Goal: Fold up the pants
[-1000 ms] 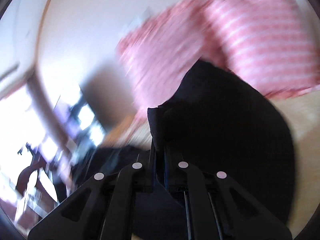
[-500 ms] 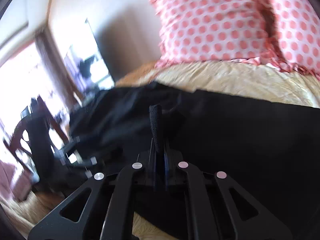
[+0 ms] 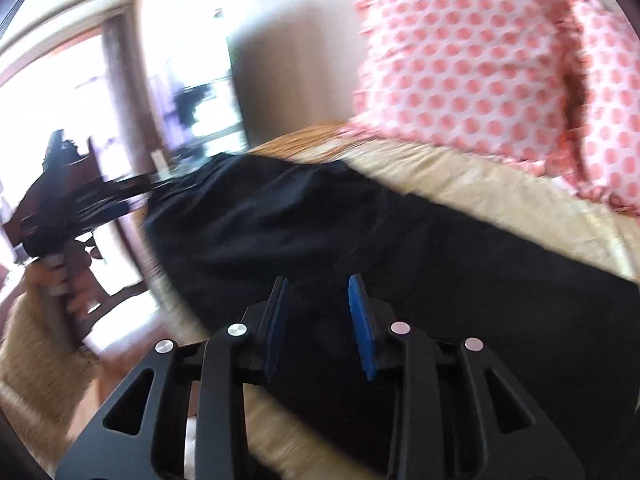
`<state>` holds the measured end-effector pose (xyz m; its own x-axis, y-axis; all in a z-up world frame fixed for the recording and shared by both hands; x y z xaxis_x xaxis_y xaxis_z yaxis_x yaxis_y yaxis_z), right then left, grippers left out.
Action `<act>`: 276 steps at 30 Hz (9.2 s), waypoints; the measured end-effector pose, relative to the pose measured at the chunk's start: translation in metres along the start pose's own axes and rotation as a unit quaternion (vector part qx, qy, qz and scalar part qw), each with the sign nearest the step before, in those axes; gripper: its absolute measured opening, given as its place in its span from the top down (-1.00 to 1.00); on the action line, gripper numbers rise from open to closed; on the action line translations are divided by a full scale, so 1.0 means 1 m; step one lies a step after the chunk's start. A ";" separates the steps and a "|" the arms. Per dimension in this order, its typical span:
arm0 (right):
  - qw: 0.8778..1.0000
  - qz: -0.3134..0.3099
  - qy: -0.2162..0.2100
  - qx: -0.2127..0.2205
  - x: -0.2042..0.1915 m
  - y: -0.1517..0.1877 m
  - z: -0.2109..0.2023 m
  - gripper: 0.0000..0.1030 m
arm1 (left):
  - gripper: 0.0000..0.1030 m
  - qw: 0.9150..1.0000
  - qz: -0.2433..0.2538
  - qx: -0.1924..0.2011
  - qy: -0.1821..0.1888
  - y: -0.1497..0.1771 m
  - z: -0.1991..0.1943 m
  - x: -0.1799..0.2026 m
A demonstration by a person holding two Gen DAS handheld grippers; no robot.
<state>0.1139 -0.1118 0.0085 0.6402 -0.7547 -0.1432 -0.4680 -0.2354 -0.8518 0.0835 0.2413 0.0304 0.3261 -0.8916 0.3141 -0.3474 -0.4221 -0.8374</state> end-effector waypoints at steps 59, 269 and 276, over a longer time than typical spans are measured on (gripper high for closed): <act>0.997 -0.022 0.032 -0.066 0.006 0.025 0.030 0.34 | 0.30 0.965 -0.243 -0.077 -0.053 -0.021 0.023 -0.152; 0.986 0.152 0.054 -0.048 0.241 0.013 -0.068 0.59 | 0.18 0.926 0.147 -0.294 0.187 0.078 0.154 0.247; 0.988 0.143 0.057 -0.030 0.233 -0.006 -0.075 0.64 | 0.77 0.926 0.201 -0.260 0.186 0.067 0.136 0.259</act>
<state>0.2206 -0.3325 0.0181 0.4060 -0.8583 -0.3138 -0.6570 -0.0355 -0.7531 0.2644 0.0045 -0.0047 -0.2143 -0.9477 0.2367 -0.7826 0.0216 -0.6221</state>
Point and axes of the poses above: each gripper's, at about its wrist camera, not at the fingertips, and z roughly the way its jaws point, x to its right, y to its underside, the point moved 9 cm from there along z, roughly the way its jaws point, and after that the axes turned 5 degrees about x, right-handed, at the moved point
